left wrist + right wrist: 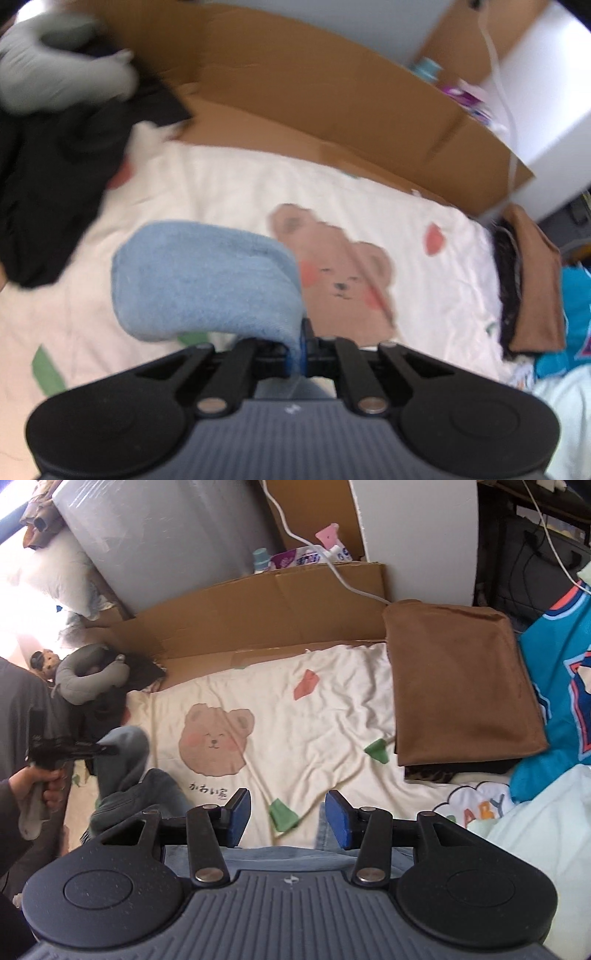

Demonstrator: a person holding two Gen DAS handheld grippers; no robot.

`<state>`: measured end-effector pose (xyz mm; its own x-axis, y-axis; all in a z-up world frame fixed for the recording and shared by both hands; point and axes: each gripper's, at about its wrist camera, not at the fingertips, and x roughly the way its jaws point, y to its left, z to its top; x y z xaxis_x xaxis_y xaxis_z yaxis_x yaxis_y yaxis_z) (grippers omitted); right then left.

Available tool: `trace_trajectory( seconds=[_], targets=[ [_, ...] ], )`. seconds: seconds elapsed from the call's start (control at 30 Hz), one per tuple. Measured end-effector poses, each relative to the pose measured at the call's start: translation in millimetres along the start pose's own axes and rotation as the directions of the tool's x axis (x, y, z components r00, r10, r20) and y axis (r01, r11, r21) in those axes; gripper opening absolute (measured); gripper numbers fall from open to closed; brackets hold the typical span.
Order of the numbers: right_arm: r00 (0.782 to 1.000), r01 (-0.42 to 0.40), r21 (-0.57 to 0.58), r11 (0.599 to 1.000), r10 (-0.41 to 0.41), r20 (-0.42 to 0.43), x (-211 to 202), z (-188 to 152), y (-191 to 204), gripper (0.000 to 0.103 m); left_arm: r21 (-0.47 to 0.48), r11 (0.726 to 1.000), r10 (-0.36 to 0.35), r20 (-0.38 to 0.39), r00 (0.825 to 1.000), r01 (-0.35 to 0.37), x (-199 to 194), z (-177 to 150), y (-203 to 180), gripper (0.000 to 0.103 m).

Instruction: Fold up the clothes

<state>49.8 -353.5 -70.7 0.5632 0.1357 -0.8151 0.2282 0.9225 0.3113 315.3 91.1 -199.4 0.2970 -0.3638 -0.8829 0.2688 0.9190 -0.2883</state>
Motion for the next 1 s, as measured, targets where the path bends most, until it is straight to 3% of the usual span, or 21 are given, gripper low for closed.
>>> trace_trajectory(
  seconds=[0.23, 0.63, 0.7, 0.83, 1.0],
  targets=[
    [1.0, -0.017, 0.037, 0.999, 0.016, 0.017, -5.2, 1.6, -1.3, 0.052, 0.122, 0.991, -0.062, -0.012, 0.998, 0.063, 9.2, 15.9, -75.3, 0.004],
    [1.0, 0.007, 0.108, 0.994, -0.009, 0.019, -5.8, 1.0, -12.0, 0.052, 0.296, 0.931, -0.206, -0.06, 0.977, 0.215, 35.3, 21.3, -200.4, 0.004],
    [1.0, 0.011, 0.117, 0.993, -0.012, 0.016, -5.3, 0.0, -14.8, 0.052, 0.307, 0.925, -0.207, -0.082, 0.975, 0.223, 42.6, 16.2, -210.3, 0.005],
    [1.0, -0.009, 0.144, 0.99, 0.008, 0.012, -4.0, -1.9, -18.5, 0.052, 0.296, 0.946, -0.107, -0.097, 0.989, 0.132, 56.0, 7.3, -214.3, 0.016],
    [0.999, -0.047, 0.161, 0.986, 0.045, 0.012, -2.2, 0.6, -14.8, 0.052, 0.278, 0.956, -0.072, -0.094, 0.993, 0.095, 53.3, 1.1, -202.0, 0.028]
  ],
)
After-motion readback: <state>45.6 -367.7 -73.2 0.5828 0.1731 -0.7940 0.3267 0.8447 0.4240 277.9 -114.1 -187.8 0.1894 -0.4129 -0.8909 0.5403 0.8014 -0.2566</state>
